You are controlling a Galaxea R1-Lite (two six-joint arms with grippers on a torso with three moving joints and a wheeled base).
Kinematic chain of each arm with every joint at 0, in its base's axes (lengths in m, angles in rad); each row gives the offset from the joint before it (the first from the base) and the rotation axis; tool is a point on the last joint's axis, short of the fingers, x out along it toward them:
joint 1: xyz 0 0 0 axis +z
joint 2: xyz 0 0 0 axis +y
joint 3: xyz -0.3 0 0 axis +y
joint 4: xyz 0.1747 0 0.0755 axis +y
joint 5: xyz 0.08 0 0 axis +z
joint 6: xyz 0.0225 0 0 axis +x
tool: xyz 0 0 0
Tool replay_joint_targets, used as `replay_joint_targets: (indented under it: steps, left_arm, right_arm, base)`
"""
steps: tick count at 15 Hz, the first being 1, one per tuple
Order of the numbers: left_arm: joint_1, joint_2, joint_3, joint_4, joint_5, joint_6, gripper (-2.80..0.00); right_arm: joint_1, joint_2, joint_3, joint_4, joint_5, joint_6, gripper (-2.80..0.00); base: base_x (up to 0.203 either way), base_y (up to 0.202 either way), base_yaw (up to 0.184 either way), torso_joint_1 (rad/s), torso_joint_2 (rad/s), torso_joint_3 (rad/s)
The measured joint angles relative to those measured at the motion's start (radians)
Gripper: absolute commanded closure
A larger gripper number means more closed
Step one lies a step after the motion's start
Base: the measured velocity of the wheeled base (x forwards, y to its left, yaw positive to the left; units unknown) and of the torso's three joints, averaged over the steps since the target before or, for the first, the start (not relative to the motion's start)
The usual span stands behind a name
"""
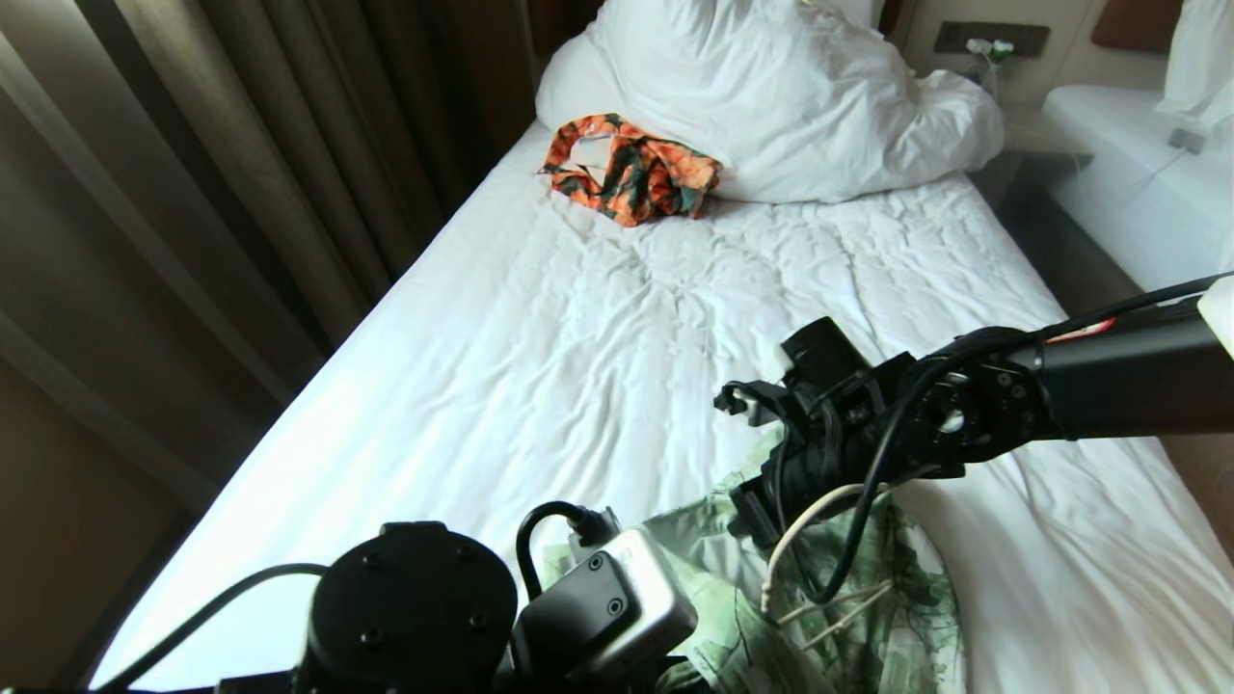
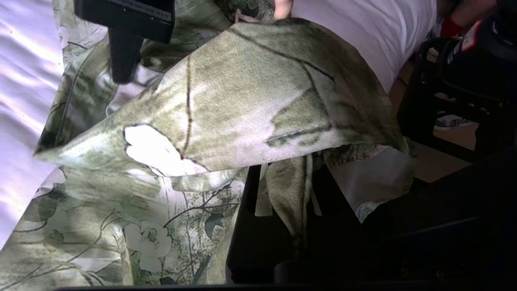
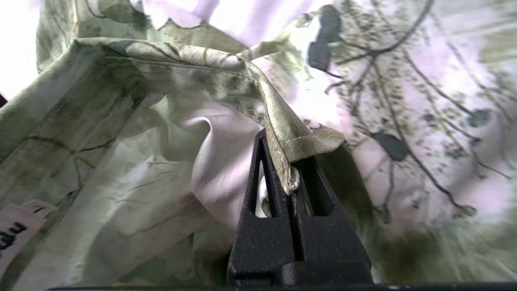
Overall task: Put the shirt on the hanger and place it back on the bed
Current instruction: Hook the other side of the shirt onto the hanger
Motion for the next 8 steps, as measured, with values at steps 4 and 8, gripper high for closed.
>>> replay_joint_targets:
  steps: [4, 8]
  left_arm:
    - [0.011, -0.057, -0.007, 0.004, 0.008, 0.002, 0.00]
    - [0.025, -0.114, -0.018, 0.038, 0.009, 0.005, 0.00]
  right_arm:
    - [-0.079, -0.036, 0.004, 0.000, 0.000, 0.009, 0.00]
    - [-0.146, -0.051, -0.007, -0.001, 0.001, 0.011, 0.00]
  base:
    - [0.000, 0.000, 0.000, 0.000, 0.00, 0.000]
    - [0.000, 0.000, 0.000, 0.000, 0.00, 0.000]
